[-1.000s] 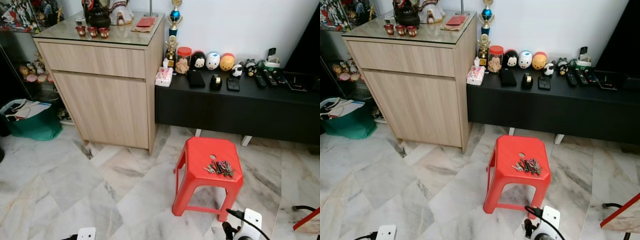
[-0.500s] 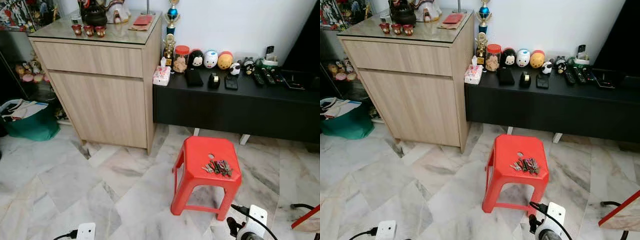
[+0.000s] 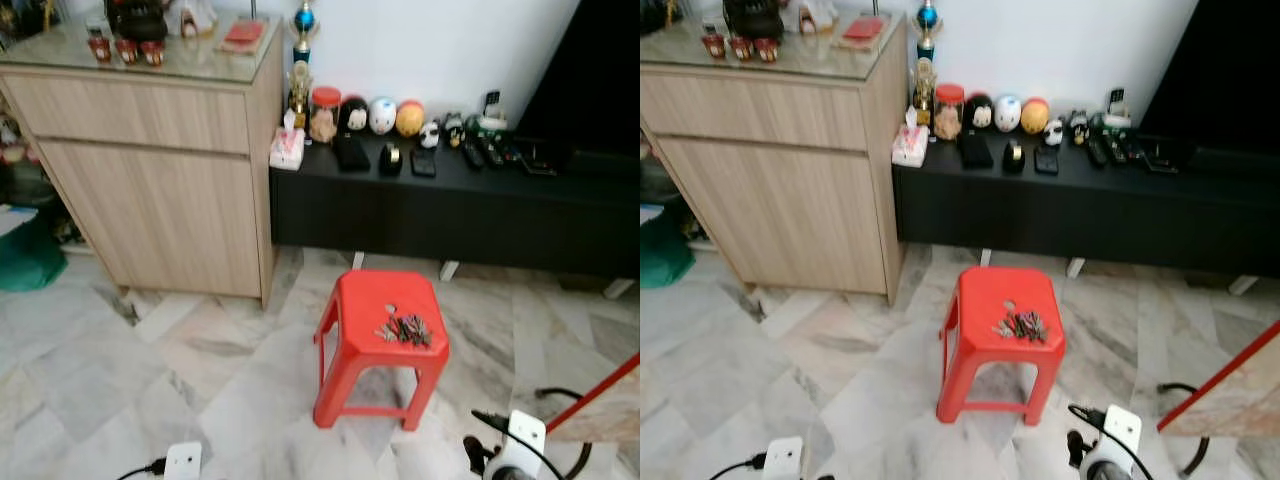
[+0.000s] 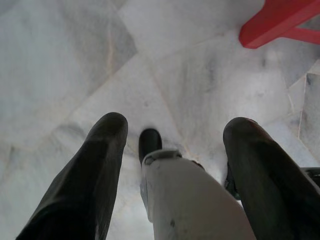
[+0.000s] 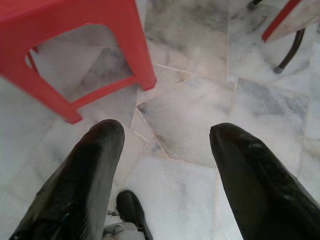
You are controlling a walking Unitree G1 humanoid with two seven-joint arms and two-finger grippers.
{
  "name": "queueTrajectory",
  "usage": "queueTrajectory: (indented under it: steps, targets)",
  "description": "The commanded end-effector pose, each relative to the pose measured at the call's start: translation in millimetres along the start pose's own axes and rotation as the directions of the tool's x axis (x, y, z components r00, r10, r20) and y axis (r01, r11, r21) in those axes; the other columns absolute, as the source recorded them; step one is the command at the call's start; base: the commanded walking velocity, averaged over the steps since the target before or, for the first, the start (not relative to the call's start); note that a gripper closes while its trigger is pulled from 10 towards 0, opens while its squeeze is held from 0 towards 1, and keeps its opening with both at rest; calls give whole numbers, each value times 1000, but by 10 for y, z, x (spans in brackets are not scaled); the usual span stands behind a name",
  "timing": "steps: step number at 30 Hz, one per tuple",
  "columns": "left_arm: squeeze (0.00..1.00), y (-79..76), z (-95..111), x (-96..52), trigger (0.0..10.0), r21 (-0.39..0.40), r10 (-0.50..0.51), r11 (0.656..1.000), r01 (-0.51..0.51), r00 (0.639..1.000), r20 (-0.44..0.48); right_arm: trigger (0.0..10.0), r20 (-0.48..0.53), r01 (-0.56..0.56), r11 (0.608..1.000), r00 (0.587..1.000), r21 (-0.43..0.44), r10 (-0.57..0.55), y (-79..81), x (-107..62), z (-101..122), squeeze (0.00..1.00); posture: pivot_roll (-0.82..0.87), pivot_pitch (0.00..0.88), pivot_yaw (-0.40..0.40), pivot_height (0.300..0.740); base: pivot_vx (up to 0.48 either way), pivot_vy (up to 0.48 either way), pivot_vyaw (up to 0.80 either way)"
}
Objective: Hang keys on a hook
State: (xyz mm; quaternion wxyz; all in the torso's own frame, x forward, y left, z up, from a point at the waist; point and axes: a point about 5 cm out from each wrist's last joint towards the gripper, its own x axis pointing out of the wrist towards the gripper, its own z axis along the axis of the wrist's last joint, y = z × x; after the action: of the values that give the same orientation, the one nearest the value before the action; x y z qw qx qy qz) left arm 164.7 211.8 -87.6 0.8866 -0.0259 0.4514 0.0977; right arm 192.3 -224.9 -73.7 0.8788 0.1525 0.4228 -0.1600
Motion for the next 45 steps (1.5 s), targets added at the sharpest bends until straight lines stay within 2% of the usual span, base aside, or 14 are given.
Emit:
queueTrajectory:
  steps: [1,6,8,9,14,20,26,30,38,41,45]
  targets:
    - [0,-18,-113,-21,10000,-26,9,1000,-10,999,-39,10000,-21,1,1000,1000,-16,-1,-22,-12,-73,0,13,0,-142,740,251,0,0]
    - [0,-18,-177,-36,10000,-25,15,1000,-17,998,-56,10000,-30,9,1000,1000,-16,-10,-85,-27,-110,0,23,0,-148,740,257,0,0]
    - [0,-19,-188,-39,10000,-27,17,999,-19,998,-58,10000,-33,10,1000,999,-25,-11,-98,-30,-118,0,39,0,-163,740,266,0,0]
    - [0,-11,-219,-49,10000,-33,26,999,-28,998,-58,10000,-45,6,999,999,-46,-8,-118,-37,-147,0,68,0,-197,740,270,0,0]
    - [0,23,-303,-78,10000,-58,54,997,-58,996,-65,10000,-53,8,999,999,-52,-10,-151,-49,-181,0,71,0,-192,740,269,0,-398]
    - [0,92,-372,-101,10000,9,37,999,-36,995,-95,10000,-23,9,1000,1000,6,-9,-138,-53,-192,0,49,0,-122,740,275,0,-250]
    - [0,191,-384,-119,10000,33,51,998,-49,995,-81,10000,-59,-4,1000,998,-20,3,-96,-62,-282,0,78,0,-92,740,277,0,0]
    - [0,278,-379,-131,10000,93,63,994,-56,995,-72,10000,-76,-6,1000,997,0,6,-50,-70,-352,0,80,0,-66,740,189,0,0]
    - [0,330,-366,-138,10000,94,71,993,-66,996,-57,10000,-72,-8,1000,997,19,9,-13,-72,-379,0,114,0,-47,740,0,0,0]
    - [0,384,-340,-137,10000,133,70,989,-62,996,-57,10000,-72,-15,999,997,33,17,42,-71,-401,0,98,0,-8,740,0,0,0]
    - [0,417,-329,-139,10000,137,72,989,-64,996,-56,10000,-72,-19,999,997,44,22,77,-72,-417,0,86,0,10,740,0,0,0]
